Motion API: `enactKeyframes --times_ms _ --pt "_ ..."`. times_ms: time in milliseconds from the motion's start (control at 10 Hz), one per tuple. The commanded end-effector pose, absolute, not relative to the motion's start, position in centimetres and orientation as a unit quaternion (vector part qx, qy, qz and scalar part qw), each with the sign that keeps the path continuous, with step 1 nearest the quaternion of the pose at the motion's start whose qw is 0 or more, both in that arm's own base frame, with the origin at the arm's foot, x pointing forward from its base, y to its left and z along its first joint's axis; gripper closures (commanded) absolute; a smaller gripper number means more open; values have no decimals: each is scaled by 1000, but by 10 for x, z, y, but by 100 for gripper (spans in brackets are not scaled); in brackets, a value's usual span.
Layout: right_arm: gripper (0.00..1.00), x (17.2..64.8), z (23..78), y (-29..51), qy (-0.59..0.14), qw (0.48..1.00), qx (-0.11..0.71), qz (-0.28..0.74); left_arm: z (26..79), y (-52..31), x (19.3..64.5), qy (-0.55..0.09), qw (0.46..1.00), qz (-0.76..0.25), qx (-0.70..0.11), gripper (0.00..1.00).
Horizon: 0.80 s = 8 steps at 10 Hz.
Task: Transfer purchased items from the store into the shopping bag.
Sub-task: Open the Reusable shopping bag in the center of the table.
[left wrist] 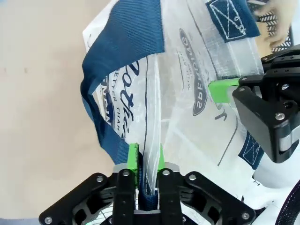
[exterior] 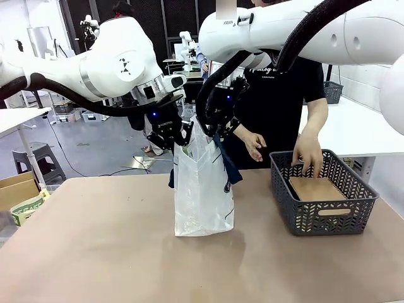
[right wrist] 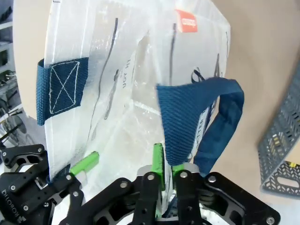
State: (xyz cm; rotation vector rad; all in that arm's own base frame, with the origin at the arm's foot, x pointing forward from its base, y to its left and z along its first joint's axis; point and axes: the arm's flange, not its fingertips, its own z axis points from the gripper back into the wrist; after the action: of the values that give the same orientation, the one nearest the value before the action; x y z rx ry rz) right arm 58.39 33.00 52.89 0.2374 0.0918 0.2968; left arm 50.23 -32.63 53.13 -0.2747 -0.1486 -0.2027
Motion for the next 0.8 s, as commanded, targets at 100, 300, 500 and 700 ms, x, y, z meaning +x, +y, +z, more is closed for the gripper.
enactKeyframes --times_ms 100,300,500,700 --pt "100 573 528 312 35 981 96 166 529 -319 498 -82 986 -69 -129 100" --pt "100 568 526 293 30 978 104 179 526 -309 492 -82 986 -55 -131 100" --pt "100 561 523 272 22 970 118 211 524 -306 480 -75 991 -49 -101 100" --pt "100 557 522 254 -2 971 120 205 524 -306 467 -40 995 -14 -88 100"
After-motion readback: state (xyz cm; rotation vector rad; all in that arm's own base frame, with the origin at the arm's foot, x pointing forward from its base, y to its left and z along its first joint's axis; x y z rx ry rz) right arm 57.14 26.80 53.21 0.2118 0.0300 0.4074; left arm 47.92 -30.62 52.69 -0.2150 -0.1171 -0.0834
